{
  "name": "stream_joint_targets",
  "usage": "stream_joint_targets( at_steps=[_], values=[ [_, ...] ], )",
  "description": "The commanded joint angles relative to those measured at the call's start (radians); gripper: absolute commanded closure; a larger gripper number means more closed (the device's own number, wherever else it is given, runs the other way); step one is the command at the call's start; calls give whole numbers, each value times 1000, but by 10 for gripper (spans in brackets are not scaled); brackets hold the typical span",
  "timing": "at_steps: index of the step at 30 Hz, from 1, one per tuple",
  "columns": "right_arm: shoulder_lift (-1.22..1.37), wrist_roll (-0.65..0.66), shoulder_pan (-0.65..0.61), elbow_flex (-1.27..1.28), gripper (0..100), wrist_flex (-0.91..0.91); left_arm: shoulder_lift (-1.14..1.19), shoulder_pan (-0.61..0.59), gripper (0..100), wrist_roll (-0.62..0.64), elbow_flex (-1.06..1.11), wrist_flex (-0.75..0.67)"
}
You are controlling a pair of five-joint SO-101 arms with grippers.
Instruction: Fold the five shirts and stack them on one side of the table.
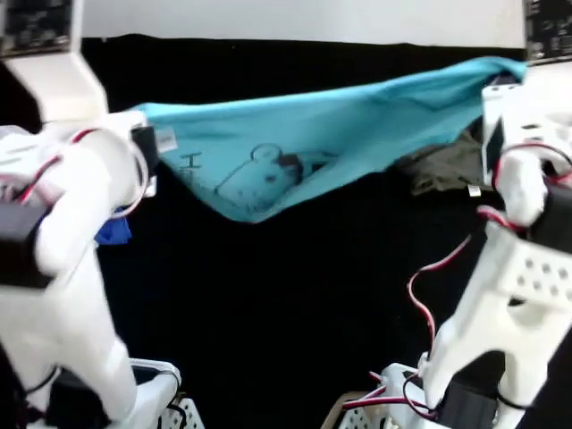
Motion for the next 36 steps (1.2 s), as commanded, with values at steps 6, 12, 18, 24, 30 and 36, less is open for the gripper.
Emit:
stream_joint_targets(
  at_steps=[6,12,18,24,30,36],
  values=[
    [-30,-29,1,-418,993,104,-134,-122,992,6,-44,-114],
    [-30,-137,1,-656,993,246,-189,-120,992,8,-42,-78],
    [-30,-132,1,-848,993,340,-245,-125,992,6,-39,34],
    [-30,-130,4,-920,993,334,-306,-125,992,6,153,43],
    [-42,-132,2,-920,993,341,-487,-119,992,6,392,-38],
    [-134,-133,2,-911,993,341,-705,-125,992,6,519,-91]
  ],
)
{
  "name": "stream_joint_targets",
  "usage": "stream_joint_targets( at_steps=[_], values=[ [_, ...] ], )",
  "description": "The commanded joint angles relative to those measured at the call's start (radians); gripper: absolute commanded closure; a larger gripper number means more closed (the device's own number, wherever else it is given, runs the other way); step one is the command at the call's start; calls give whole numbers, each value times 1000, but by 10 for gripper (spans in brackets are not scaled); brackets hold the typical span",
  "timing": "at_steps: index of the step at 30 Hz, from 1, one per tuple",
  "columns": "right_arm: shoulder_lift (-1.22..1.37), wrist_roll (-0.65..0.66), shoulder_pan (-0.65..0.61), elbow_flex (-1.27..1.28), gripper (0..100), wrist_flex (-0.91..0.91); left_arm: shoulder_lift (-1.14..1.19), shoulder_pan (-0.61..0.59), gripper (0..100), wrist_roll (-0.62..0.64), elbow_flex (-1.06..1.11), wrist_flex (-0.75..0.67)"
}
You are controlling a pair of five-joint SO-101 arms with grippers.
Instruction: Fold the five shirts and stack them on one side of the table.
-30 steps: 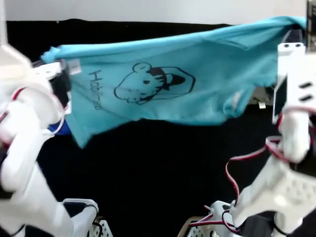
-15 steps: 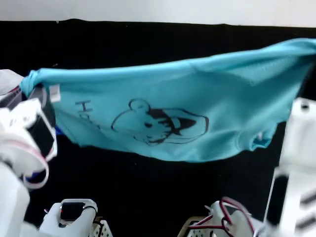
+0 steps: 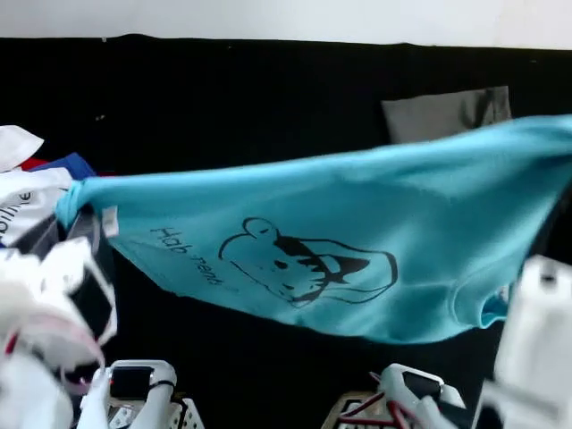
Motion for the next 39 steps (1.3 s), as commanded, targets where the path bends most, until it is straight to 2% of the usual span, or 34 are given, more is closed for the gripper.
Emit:
stream_joint_targets(
  at_steps=[1,6,10,13,18,22,25,28,34,39],
  values=[
    [-31,-8,1,1,993,1,-104,-22,992,6,62,-31],
    [-31,-11,1,16,993,1,-191,-24,992,6,110,-48],
    [19,-14,-4,137,993,-10,-168,-35,992,6,157,-95],
    [82,-14,-91,240,993,-16,-88,-79,992,6,262,-178],
    [255,-14,-269,476,993,-38,122,-87,992,6,409,-324],
    [460,-14,-309,680,993,-222,338,-87,992,6,446,-479],
    [584,-12,-308,684,993,-390,506,-87,992,6,366,-557],
    [670,-11,-308,619,993,-449,670,-87,992,6,197,-551],
    [774,-8,-305,456,993,-449,977,-85,992,6,-137,-448],
    [843,-8,-309,467,993,-400,1175,-87,992,3,-239,-391]
  ],
)
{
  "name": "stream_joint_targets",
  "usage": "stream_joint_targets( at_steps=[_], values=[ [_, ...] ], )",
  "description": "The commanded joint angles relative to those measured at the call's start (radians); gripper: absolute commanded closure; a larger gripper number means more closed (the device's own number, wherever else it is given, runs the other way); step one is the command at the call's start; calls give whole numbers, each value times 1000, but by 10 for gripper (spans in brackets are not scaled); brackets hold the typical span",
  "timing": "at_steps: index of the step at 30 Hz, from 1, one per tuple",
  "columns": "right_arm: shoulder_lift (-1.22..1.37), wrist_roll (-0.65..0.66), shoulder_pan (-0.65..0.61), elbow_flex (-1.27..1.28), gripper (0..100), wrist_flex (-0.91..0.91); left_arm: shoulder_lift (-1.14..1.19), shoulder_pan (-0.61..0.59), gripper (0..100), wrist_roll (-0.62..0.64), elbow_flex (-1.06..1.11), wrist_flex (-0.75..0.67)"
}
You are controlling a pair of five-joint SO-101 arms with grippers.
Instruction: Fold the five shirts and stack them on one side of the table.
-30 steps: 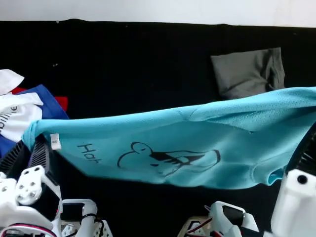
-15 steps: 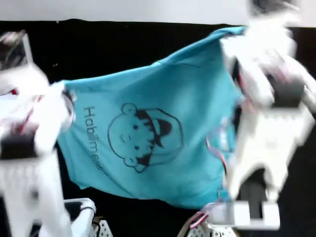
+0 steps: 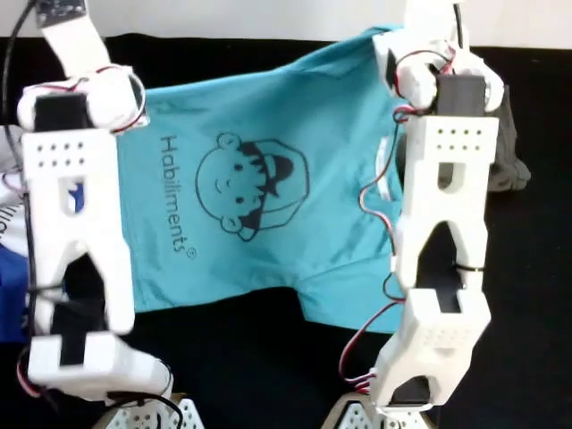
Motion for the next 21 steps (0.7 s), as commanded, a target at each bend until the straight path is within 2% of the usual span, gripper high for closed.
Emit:
stream_joint_targets(
  at_steps=[1,9,15,21],
  values=[
    [33,-3,-8,-19,993,41,102,-12,992,3,-76,21],
    [188,-6,-10,15,993,243,257,-12,992,3,-70,60],
    [203,-6,-10,7,993,447,278,-13,992,0,-79,180],
    [147,-6,-10,13,993,565,278,-12,992,-2,-79,351]
  ],
)
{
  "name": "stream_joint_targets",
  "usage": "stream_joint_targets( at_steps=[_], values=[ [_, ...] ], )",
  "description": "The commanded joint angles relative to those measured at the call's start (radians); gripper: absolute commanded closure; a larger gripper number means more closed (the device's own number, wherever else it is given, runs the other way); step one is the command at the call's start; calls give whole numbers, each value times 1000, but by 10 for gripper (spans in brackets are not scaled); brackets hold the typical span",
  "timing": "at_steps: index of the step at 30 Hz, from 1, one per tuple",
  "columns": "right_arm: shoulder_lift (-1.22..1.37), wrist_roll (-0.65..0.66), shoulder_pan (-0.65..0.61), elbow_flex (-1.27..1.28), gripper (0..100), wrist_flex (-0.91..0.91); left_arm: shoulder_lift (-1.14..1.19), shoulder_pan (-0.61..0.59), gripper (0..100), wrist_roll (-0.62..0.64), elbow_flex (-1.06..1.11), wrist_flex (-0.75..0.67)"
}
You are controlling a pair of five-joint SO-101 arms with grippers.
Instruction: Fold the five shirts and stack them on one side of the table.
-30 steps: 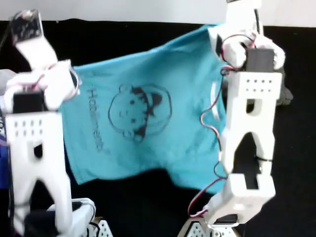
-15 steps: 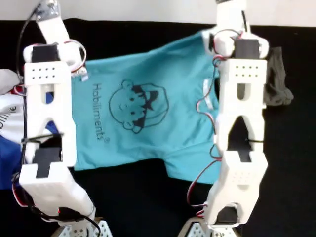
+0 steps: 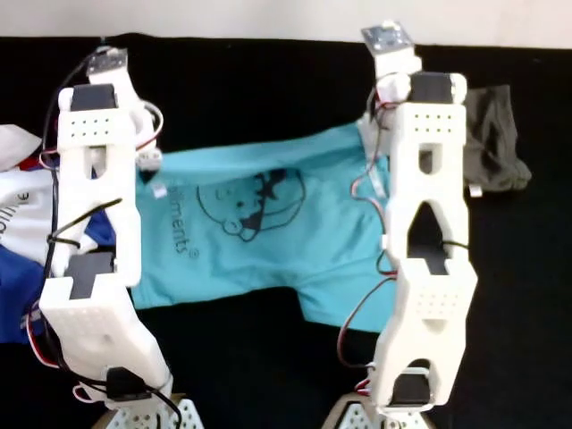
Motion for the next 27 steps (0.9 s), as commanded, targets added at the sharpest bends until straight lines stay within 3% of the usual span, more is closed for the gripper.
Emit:
stream_joint_targets(
  at_steps=[1,6,11,16,27],
  values=[
    [-87,-6,-7,-1,993,53,-7,-12,992,-2,-45,110],
    [-179,-8,-19,147,993,54,-10,-16,992,-84,-44,253],
    [-375,-52,-61,452,993,41,-133,-44,992,-83,38,264],
    [-588,-57,-61,731,993,-22,-349,-28,992,-133,280,261],
    [-889,8,-15,1221,993,-145,-532,-27,992,-147,777,-17]
  ],
)
